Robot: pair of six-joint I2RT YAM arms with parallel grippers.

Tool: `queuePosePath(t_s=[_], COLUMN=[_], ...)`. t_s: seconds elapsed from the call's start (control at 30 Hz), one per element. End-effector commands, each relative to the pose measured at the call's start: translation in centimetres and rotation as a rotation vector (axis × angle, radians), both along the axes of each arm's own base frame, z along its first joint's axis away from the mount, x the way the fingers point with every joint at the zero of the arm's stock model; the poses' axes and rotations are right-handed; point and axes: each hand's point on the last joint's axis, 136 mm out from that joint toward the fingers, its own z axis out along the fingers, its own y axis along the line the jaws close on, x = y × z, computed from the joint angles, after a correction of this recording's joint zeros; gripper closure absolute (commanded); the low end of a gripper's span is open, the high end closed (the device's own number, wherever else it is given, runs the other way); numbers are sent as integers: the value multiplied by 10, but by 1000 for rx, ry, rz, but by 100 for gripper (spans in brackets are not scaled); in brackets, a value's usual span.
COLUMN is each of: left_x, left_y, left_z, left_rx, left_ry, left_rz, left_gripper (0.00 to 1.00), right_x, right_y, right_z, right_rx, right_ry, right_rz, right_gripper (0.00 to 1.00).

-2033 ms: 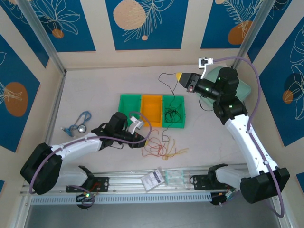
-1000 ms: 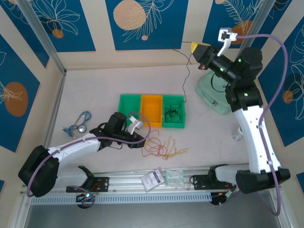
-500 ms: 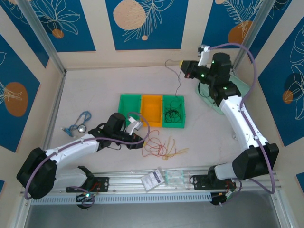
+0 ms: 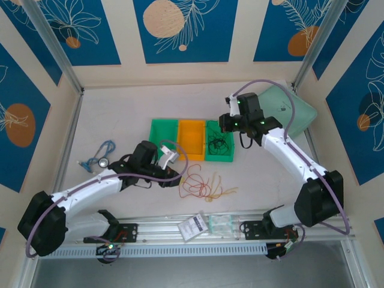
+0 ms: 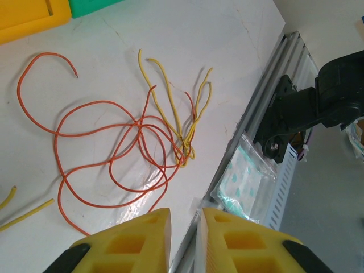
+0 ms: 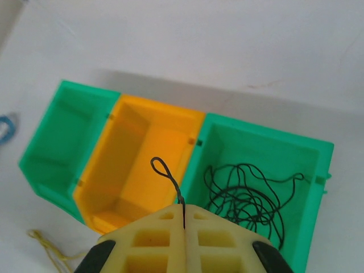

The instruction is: Untangle the cables

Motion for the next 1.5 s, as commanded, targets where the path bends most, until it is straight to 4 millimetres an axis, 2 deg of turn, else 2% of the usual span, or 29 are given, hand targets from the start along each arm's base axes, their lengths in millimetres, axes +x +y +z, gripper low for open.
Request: queuePosePath(t_s=[0.0,0.1,0.3,0.43,0.67,0.77,0.93,1.13,1.3,1.47], left_x=[3,2,3,2,2,2,-3,-11,-30,-50], left_y=[4,8,21,26,25,25,27,21,8,-6], left_z=[14,16,19,18,13,9,-1,-5,-14,-25], left_rx=[4,16,59,74,75,85,115,98,106,129], left_ry=[-41,-47,-87,-101,-91,-84,-48,-24,24,63], left_rz=[8,22,63,73,71,66,45,9,-70,-153], left_gripper=[79,79,79,74,74,74,77,77,74,74], right_x=[3,9,18,20,20,19,15,3,-39,-87], right_y=[-17,-23,-28,-21,-10,-8,-9,-11,-2,6], right_z=[-25,-41,-66,-77,-97,-102,-87,-47,-23,-23], right_rx=[-191,-279,-345,-330,-316,-311,-274,-208,-67,51], right_ry=[63,105,160,187,248,275,261,206,224,285], right_rz=[-39,-69,-107,-87,-57,-52,-51,-48,17,68], right_gripper=[100,100,100,98,97,91,76,74,74,74])
